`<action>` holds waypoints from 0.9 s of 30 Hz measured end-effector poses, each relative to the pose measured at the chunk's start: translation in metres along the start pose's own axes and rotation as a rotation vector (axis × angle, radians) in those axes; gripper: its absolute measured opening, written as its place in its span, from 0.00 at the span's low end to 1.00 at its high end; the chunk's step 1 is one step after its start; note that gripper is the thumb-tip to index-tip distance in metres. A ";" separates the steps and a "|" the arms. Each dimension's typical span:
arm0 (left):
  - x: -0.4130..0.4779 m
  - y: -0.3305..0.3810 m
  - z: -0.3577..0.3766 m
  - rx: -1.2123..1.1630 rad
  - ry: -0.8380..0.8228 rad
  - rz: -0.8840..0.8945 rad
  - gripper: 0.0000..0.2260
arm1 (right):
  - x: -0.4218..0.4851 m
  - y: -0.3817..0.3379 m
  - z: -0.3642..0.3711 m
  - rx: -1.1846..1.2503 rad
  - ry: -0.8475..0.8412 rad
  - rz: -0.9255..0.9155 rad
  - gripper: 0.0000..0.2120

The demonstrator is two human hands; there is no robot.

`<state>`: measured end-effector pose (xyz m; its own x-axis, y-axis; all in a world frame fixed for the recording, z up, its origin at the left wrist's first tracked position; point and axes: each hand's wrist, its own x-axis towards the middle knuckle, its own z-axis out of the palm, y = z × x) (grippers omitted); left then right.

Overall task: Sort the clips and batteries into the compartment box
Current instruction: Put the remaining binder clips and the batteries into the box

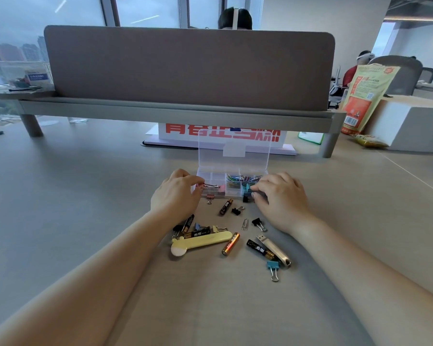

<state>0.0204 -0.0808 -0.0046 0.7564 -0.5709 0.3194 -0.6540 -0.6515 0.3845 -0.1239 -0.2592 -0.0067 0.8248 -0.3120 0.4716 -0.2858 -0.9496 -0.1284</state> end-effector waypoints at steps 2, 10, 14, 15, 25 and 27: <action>-0.001 0.001 -0.003 -0.024 0.016 0.005 0.14 | -0.003 0.000 -0.001 -0.011 -0.006 -0.002 0.14; -0.014 0.001 -0.019 -0.106 -0.100 0.039 0.08 | -0.023 -0.008 -0.013 0.467 -0.168 0.054 0.19; -0.018 0.011 -0.015 -0.051 -0.150 0.120 0.13 | -0.022 -0.011 -0.011 0.352 -0.226 -0.033 0.17; -0.019 0.013 -0.014 -0.019 -0.169 0.144 0.13 | -0.022 -0.009 -0.011 0.363 -0.228 -0.036 0.16; -0.017 0.012 -0.009 0.002 -0.134 0.140 0.09 | -0.016 0.007 -0.026 0.576 -0.359 0.006 0.06; -0.016 0.014 -0.008 -0.003 -0.120 0.139 0.10 | -0.016 0.012 -0.031 0.629 -0.435 0.004 0.07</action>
<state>-0.0006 -0.0766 0.0022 0.6517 -0.7110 0.2642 -0.7521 -0.5608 0.3462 -0.1560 -0.2647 0.0113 0.9795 -0.1749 0.1004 -0.0651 -0.7456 -0.6632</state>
